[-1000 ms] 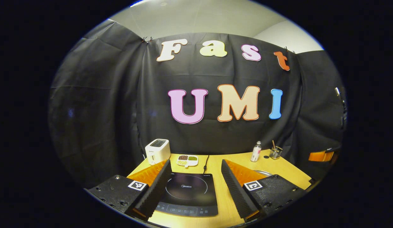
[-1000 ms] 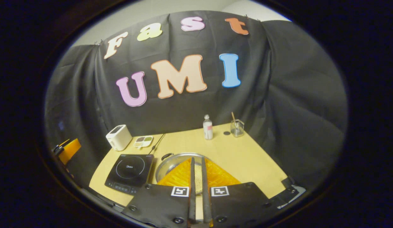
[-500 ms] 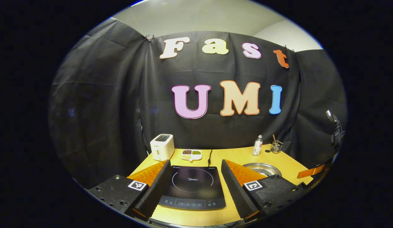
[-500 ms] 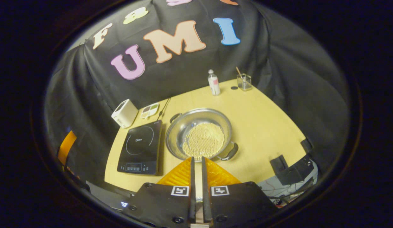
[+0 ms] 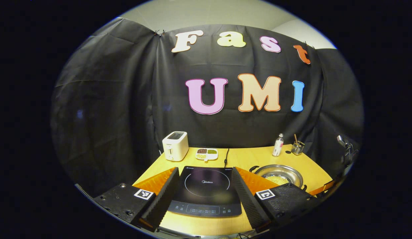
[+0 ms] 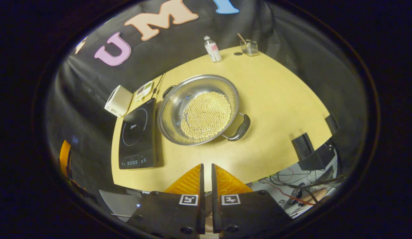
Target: First push the handle of the pot to place it horizontally, then grasp the pot with both hands and set it on the induction cooktop.
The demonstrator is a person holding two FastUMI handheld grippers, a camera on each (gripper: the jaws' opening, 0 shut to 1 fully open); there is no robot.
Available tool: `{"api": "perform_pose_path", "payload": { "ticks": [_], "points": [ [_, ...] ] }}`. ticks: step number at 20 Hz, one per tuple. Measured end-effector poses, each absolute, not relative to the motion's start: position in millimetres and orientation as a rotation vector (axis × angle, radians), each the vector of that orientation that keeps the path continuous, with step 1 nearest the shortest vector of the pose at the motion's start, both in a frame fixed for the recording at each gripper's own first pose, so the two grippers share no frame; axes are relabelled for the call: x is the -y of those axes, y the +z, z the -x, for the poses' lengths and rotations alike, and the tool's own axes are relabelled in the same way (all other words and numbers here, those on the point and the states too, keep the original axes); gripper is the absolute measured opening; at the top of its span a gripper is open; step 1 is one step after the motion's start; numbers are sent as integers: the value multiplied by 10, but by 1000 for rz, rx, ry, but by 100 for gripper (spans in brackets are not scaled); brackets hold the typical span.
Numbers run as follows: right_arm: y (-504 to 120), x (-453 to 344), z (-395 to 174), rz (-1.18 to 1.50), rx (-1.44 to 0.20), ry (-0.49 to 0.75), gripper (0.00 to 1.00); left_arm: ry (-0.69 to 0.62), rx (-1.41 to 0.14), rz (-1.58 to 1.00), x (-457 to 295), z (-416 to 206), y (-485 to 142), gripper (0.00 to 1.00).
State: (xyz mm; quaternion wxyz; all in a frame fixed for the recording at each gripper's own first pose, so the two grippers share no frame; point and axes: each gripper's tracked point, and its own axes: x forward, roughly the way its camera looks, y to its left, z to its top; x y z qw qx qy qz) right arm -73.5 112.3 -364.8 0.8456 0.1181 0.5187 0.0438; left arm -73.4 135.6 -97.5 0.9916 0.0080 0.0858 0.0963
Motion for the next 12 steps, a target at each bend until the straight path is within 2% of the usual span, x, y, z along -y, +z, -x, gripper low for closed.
{"api": "perform_pose_path", "payload": {
  "ticks": [1,2,5,6,9,10,12],
  "points": [
    [-3724,-1113,684,-253,-1118,95,11,204,-174,-16,-1339,665,-978,93],
    [-3832,-1102,623,-251,-1142,99,11,212,-178,-9,-1301,576,-976,96],
    [-4031,-1067,526,-258,-1231,124,13,226,-204,37,-1138,330,-1023,93],
    [-4108,-1056,500,-267,-1266,132,13,234,-210,49,-1097,237,-1039,96],
    [-4291,-994,415,-290,-1354,134,13,261,-238,58,-995,-5,-1099,96],
    [-4332,-974,382,-299,-1376,133,13,268,-248,57,-959,-83,-1126,94],
    [-4399,-933,301,-317,-1412,135,13,278,-268,55,-906,-236,-1169,96]
  ]
}}
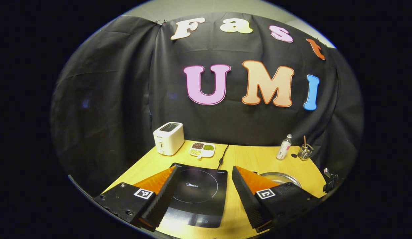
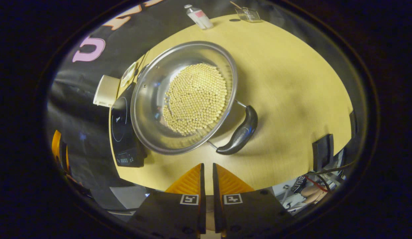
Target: First push the handle of the pot to place it horizontally, then grasp the pot with both hands and set it on the induction cooktop.
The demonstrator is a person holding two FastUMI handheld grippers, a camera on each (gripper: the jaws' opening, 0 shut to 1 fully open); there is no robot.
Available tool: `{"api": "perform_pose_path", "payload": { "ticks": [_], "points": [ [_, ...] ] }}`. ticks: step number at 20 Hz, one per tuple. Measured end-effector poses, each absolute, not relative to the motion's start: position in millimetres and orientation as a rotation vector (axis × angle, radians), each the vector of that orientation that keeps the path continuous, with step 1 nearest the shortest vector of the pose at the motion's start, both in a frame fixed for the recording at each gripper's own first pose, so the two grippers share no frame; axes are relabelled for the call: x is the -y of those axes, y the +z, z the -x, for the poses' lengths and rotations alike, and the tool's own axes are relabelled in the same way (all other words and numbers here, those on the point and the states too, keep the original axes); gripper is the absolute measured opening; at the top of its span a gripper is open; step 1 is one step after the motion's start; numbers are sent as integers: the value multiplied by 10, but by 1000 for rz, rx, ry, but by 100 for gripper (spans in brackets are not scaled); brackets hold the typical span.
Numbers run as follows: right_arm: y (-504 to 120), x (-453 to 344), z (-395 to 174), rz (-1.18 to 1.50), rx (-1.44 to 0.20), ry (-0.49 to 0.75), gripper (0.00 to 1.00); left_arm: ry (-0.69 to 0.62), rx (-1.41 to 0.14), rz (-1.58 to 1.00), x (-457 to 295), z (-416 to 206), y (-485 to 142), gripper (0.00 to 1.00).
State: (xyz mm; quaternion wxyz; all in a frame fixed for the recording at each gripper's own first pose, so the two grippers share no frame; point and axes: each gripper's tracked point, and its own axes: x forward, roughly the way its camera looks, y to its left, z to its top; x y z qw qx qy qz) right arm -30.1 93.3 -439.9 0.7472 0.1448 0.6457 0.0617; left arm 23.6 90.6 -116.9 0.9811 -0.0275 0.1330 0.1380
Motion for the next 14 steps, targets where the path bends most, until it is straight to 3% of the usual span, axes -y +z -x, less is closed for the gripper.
{"api": "perform_pose_path", "payload": {
  "ticks": [11,12,14],
  "points": [
    [-4489,-750,8,-408,-1503,118,13,284,-356,121,-482,-696,-1421,96],
    [-4486,-713,-57,-418,-1501,111,13,287,-365,122,-477,-697,-1448,93],
    [-4461,-622,-194,-432,-1492,99,13,297,-374,124,-476,-690,-1474,96]
  ]
}}
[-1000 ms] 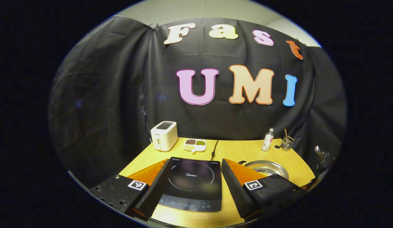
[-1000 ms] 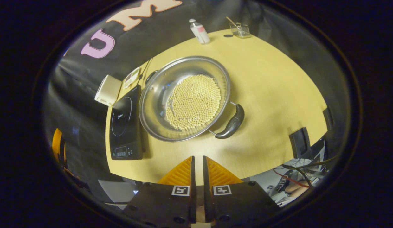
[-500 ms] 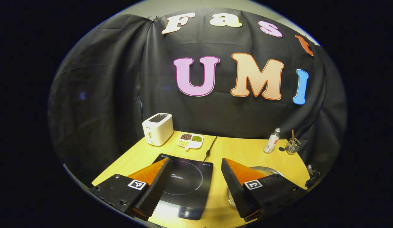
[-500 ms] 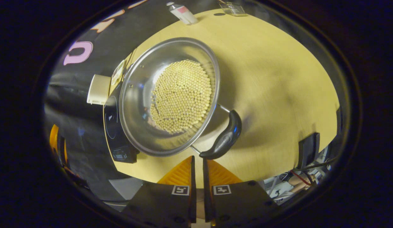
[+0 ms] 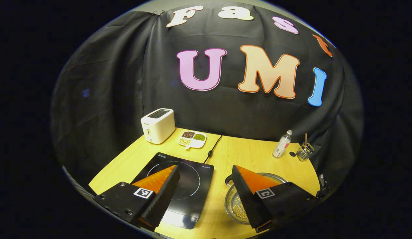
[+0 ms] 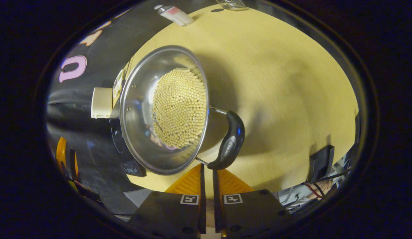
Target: First push the handle of the pot to place it horizontally, then grasp the pot with both hands and set it on the induction cooktop.
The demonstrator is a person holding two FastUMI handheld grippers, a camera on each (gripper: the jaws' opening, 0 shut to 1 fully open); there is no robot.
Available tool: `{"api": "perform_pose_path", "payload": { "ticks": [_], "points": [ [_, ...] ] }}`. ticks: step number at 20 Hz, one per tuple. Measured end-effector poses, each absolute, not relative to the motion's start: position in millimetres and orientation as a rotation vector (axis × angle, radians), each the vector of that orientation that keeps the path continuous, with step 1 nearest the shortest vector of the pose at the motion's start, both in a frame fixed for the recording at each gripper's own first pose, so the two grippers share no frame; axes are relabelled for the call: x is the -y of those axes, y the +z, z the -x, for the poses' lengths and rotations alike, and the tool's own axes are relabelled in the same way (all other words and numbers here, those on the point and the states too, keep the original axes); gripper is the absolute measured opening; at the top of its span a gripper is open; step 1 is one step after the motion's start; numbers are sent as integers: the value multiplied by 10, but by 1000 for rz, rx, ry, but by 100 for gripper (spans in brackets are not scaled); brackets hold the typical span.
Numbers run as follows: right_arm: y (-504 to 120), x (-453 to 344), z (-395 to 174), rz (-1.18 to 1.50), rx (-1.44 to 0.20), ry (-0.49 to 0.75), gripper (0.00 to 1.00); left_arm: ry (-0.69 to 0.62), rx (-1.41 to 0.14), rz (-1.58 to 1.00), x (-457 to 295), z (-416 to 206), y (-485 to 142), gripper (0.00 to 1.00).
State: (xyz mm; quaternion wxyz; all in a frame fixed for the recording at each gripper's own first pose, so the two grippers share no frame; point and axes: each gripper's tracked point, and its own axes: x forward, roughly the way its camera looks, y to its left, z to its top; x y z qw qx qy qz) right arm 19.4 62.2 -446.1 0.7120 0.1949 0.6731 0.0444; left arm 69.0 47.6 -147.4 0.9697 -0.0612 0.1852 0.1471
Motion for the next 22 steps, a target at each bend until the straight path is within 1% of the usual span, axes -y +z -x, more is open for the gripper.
{"api": "perform_pose_path", "payload": {
  "ticks": [5,12,17,22],
  "points": [
    [-4484,-507,-454,-457,-1459,72,13,322,-401,118,-465,-672,-1572,97],
    [-4479,-430,-574,-466,-1462,66,13,321,-414,90,-390,-715,-1575,96],
    [-4491,-362,-834,-478,-1439,42,13,324,-428,86,-365,-714,-1609,96],
    [-4495,-322,-966,-503,-1422,30,13,327,-445,89,-372,-711,-1672,96]
  ]
}}
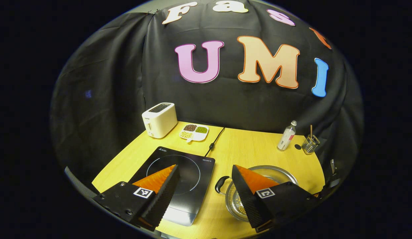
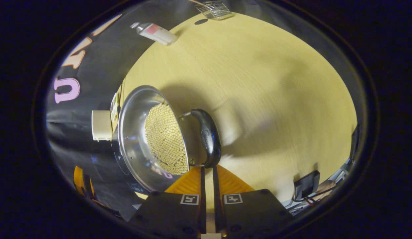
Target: First push the handle of the pot to place it horizontally, then grasp the pot with both hands and set it on the induction cooktop.
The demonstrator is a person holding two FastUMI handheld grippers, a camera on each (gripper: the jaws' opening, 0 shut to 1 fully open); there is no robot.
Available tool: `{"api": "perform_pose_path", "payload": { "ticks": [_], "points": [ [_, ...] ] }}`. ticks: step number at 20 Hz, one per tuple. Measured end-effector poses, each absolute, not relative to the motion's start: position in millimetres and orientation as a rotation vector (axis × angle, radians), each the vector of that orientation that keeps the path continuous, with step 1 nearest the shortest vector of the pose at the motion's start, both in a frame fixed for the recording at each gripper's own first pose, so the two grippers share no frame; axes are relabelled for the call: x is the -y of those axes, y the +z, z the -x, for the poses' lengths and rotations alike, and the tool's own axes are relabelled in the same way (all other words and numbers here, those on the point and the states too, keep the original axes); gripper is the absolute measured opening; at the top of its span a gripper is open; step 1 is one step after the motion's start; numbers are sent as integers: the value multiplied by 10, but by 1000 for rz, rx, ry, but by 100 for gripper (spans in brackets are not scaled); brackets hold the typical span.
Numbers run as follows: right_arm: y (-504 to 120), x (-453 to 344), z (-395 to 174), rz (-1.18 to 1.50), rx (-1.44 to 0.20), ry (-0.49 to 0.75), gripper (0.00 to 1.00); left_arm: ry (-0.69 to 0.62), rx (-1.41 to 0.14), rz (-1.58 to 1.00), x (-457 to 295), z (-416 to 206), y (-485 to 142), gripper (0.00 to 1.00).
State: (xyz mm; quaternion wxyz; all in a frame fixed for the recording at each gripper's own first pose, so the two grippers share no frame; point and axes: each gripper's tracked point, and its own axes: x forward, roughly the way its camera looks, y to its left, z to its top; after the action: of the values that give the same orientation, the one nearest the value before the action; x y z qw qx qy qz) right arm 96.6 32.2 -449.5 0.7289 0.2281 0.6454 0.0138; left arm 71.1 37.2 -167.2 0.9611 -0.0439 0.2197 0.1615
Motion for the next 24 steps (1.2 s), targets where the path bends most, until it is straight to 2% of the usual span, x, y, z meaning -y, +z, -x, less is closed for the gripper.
{"api": "perform_pose_path", "payload": {
  "ticks": [2,3,4,22,23,24],
  "points": [
    [-4501,-304,-1015,-502,-1416,28,13,324,-459,89,-356,-704,-1703,97],
    [-4511,-298,-1035,-497,-1412,33,12,322,-471,88,-345,-699,-1730,100],
    [-4516,-290,-1064,-493,-1410,36,13,318,-482,89,-327,-687,-1761,97],
    [-4487,-163,-1308,-438,-1353,67,13,263,-561,67,-112,-619,-2046,97],
    [-4490,-133,-1302,-436,-1347,66,1,261,-566,65,-107,-611,-2069,97],
    [-4499,-104,-1293,-435,-1347,59,12,257,-569,65,-86,-607,-2093,97]
  ]
}}
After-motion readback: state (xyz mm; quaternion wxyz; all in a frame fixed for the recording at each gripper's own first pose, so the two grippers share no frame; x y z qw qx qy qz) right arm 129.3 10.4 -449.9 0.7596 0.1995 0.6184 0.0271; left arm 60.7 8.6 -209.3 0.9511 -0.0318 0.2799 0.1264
